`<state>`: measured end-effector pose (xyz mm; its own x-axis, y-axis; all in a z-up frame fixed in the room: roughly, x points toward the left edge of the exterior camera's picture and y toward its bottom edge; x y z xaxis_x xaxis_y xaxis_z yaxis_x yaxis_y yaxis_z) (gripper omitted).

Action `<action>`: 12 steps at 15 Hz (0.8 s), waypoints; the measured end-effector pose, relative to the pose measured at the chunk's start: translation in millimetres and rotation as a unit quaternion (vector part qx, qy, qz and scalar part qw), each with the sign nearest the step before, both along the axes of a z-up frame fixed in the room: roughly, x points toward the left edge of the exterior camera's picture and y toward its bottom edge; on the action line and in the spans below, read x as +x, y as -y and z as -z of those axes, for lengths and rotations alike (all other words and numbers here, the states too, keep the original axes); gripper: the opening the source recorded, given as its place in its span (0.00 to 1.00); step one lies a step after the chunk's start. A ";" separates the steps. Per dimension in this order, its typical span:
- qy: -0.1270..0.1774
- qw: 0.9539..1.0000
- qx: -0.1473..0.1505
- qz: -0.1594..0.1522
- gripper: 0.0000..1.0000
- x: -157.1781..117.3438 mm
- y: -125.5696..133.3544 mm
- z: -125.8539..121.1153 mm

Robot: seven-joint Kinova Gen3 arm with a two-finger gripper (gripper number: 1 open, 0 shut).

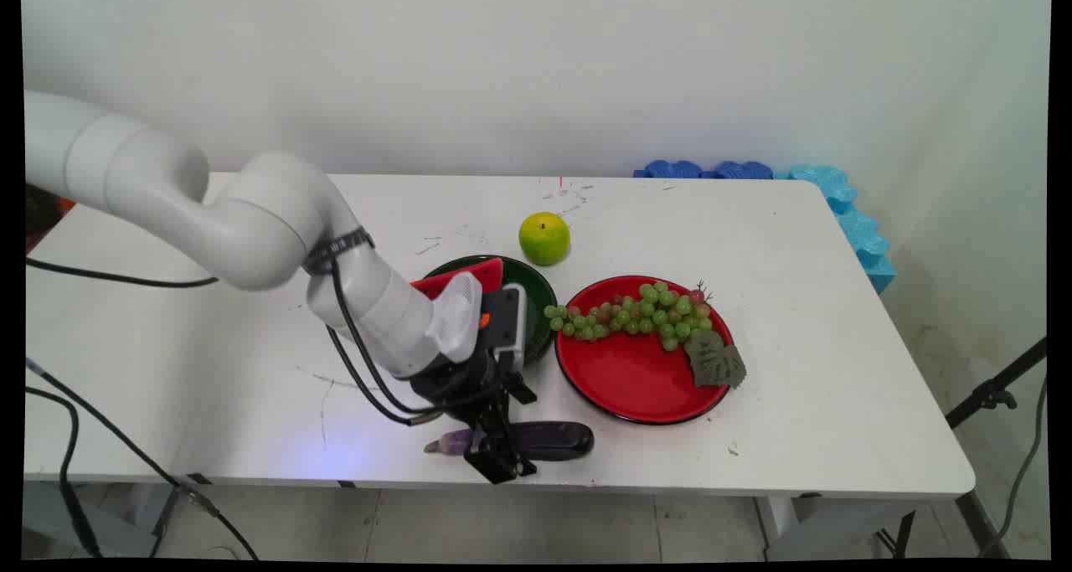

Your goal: Pick up the mandarin from the green plate

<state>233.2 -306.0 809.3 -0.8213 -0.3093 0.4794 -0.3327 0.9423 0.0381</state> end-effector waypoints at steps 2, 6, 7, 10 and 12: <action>-0.008 1.000 0.004 0.002 1.00 4.2 1.2 -19.1; -0.031 1.000 -0.002 0.006 1.00 16.0 8.5 -69.2; -0.040 0.999 -0.007 0.006 1.00 20.9 12.4 -86.9; -0.060 0.998 -0.017 0.002 1.00 36.4 22.1 -124.6; -0.071 0.997 -0.021 -0.002 1.00 48.6 27.6 -143.9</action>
<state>281.8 -333.6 953.2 -0.7433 -0.2884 0.6036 -0.3296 0.9431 0.0446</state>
